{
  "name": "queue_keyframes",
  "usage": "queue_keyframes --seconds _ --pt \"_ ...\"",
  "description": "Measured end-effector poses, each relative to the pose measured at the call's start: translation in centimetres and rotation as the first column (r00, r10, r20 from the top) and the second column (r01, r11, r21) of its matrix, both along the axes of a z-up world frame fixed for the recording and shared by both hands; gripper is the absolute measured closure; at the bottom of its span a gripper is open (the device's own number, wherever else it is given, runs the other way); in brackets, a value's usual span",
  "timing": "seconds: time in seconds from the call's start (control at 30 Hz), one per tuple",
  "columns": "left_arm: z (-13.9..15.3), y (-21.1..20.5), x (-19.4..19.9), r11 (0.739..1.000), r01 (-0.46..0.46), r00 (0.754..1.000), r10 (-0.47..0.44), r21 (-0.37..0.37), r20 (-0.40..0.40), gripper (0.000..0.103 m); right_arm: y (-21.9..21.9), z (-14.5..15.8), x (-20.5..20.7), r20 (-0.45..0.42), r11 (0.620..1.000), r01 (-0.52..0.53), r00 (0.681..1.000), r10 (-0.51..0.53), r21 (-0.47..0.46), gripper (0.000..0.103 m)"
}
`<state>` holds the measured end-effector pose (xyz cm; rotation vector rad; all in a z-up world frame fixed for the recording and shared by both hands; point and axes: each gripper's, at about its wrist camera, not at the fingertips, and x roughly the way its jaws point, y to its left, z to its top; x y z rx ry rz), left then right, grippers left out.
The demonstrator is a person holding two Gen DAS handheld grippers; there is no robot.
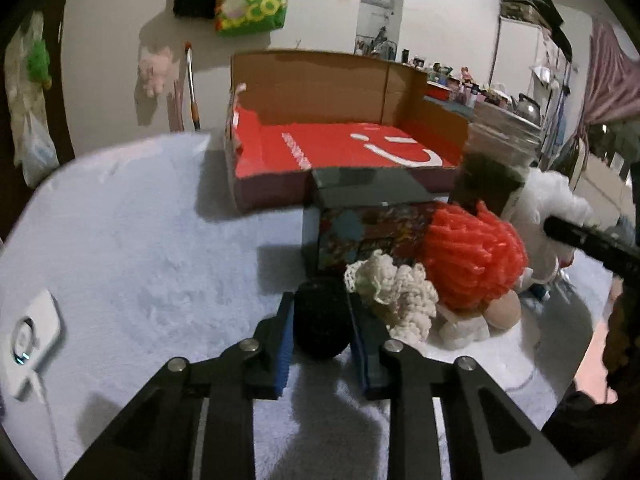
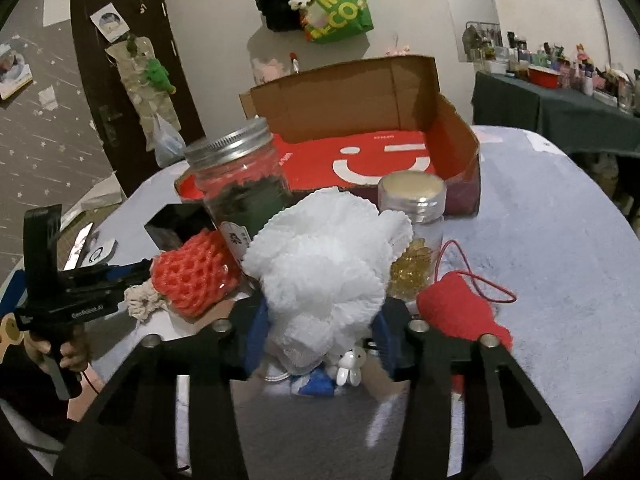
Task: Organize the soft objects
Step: 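Carry the pom-pom and pouf with both grippers over the red-lined box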
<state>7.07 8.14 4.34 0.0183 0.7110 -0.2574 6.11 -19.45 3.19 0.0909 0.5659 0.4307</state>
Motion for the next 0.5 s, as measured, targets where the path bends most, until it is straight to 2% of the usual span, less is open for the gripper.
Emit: queue_keyframes --seconds 0.27,0.5 --pt "4.0 -1.7 -1.7 0.999 0.048 0.994 -0.047 -0.004 0.101 0.078 0.7 2.4 -1.9 0.11 0.998 -0.004 0.994 0.011 -0.067 0.065" --pt "5.1 -2.6 -1.2 0.997 0.071 0.992 -0.069 -0.014 0.105 0.078 0.5 3.1 -2.4 0.139 0.997 -0.014 0.99 0.025 -0.075 0.066"
